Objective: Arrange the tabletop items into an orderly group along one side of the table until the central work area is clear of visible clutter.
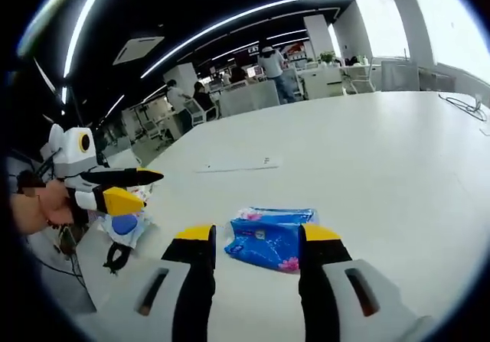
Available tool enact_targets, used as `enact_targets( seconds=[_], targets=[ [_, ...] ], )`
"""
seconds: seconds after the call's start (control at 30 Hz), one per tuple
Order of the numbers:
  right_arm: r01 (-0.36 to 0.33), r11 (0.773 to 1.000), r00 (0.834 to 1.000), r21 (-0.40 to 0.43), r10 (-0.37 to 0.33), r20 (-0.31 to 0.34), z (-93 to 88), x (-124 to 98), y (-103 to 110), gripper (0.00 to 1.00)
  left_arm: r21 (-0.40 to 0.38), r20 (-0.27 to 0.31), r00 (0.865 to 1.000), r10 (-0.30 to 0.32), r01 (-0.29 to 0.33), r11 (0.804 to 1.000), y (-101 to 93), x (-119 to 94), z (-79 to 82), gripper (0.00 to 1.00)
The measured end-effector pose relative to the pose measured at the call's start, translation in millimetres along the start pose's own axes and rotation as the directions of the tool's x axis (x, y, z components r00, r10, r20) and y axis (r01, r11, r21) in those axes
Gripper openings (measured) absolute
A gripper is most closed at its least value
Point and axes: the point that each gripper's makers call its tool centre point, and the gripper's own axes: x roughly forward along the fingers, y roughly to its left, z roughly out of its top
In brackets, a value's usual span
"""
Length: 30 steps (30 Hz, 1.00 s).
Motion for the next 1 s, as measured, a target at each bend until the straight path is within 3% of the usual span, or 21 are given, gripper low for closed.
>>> enact_targets(
  seconds=[0.27,0.57,1.0],
  targets=[
    [-0.048,0.999,0.998,-0.011,0.049,0.031,10.7,-6.3,37.8,0.42,-0.009,0.045,0.999,0.011,-0.011,1.000,0.4,-39.7,13.9,0.72],
    [-0.081,0.997,0.996,-0.013,0.081,0.044,10.6,-12.5,72.3,0.42,0.002,0.077,0.996,0.036,-0.036,0.999,7.7,-90.5,23.9,0.71],
    [-0.131,0.991,0.987,-0.009,0.132,0.095,19.1,-27.3,121.8,0.41,-0.003,0.101,0.990,0.101,-0.101,0.995,28.1,-169.5,19.5,0.69]
  ],
)
